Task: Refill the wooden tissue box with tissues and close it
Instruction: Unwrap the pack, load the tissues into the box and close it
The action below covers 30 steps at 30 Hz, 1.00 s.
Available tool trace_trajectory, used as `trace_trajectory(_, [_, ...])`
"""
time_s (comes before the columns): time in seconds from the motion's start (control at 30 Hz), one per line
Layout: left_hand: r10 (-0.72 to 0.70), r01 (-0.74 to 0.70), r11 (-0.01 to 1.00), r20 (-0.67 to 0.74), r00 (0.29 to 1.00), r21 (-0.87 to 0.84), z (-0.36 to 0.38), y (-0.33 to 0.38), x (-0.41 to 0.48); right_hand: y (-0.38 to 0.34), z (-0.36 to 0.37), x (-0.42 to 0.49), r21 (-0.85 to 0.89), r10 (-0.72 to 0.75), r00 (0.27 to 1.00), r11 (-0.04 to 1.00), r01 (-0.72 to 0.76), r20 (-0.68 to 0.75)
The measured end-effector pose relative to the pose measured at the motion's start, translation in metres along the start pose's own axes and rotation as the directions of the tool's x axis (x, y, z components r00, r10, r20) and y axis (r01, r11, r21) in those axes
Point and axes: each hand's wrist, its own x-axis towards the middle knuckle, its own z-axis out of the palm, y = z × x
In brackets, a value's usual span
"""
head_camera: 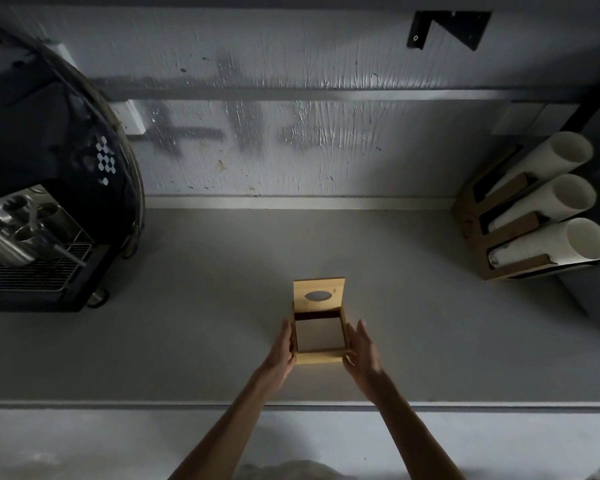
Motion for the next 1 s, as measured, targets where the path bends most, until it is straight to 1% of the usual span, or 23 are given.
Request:
trace_trajectory(0.07, [0.021,-0.021,1.000,-0.029,0.999,0.000,-0.001,-0.003,-0.003,0.004,-0.004,0.003,0.039,0.036,0.999,0.999,-0.037,0.039])
trace_trajectory(0.13, [0.016,-0.016,1.000,-0.018,1.000,0.012,-0.003,-0.007,0.000,0.005,-0.004,0.002,0.065,0.069,0.995,0.995,-0.073,0.069])
trace_trajectory(0.17, [0.021,-0.021,0.998,-0.012,1.000,0.051,-0.004,-0.007,0.001,0.004,-0.002,-0.001,0.064,0.067,0.995,0.995,-0.072,0.075])
trace_trajectory(0.27, [0.038,-0.039,0.997,0.012,0.999,0.072,-0.003,-0.002,-0.002,0.004,-0.006,-0.005,0.021,0.051,0.996,0.998,-0.052,0.071])
trace_trajectory(0.37, [0.084,-0.078,0.994,-0.082,0.993,0.076,-0.004,0.009,0.003,-0.008,-0.008,-0.006,-0.073,-0.022,0.999,0.997,0.024,0.026])
trace_trajectory(0.47, [0.169,-0.147,0.973,-0.115,0.979,0.179,-0.002,0.036,0.002,-0.029,-0.007,0.000,-0.119,-0.134,0.991,0.984,0.132,-0.012])
trace_trajectory(0.5, [0.194,-0.170,0.969,-0.123,0.973,0.181,0.000,0.047,0.001,-0.037,-0.006,0.004,-0.115,-0.151,0.988,0.982,0.148,-0.014])
trace_trajectory(0.57, [0.189,-0.172,0.972,-0.103,0.976,0.159,0.001,0.069,-0.001,-0.056,-0.003,0.011,-0.096,-0.125,0.992,0.987,0.126,0.015])
trace_trajectory(0.63, [0.142,-0.130,0.981,-0.076,0.987,0.145,-0.002,0.081,0.001,-0.067,-0.004,0.020,-0.083,-0.047,0.997,0.995,0.051,0.054])
trace_trajectory(0.7, [0.088,-0.079,0.989,-0.072,0.994,0.123,-0.006,0.083,0.010,-0.073,-0.005,0.023,-0.059,0.022,0.996,0.998,-0.017,0.089])
trace_trajectory(0.8, [0.047,-0.038,0.990,-0.066,0.997,0.134,-0.012,0.079,0.015,-0.070,-0.009,0.025,0.011,0.064,0.993,0.998,-0.066,0.103])
trace_trajectory(0.87, [0.079,-0.072,0.980,-0.030,0.996,0.187,-0.014,0.071,0.016,-0.063,-0.009,0.022,0.042,0.051,0.992,0.998,-0.056,0.118])
trace_trajectory(0.93, [0.137,-0.127,0.969,-0.035,0.990,0.210,-0.013,0.064,0.012,-0.061,-0.007,0.019,-0.003,0.002,0.995,1.000,-0.001,0.103])
trace_trajectory(1.0, [0.176,-0.168,0.972,-0.037,0.984,0.164,-0.012,0.061,0.008,-0.060,-0.004,0.014,-0.048,-0.056,0.997,0.997,0.059,0.050])
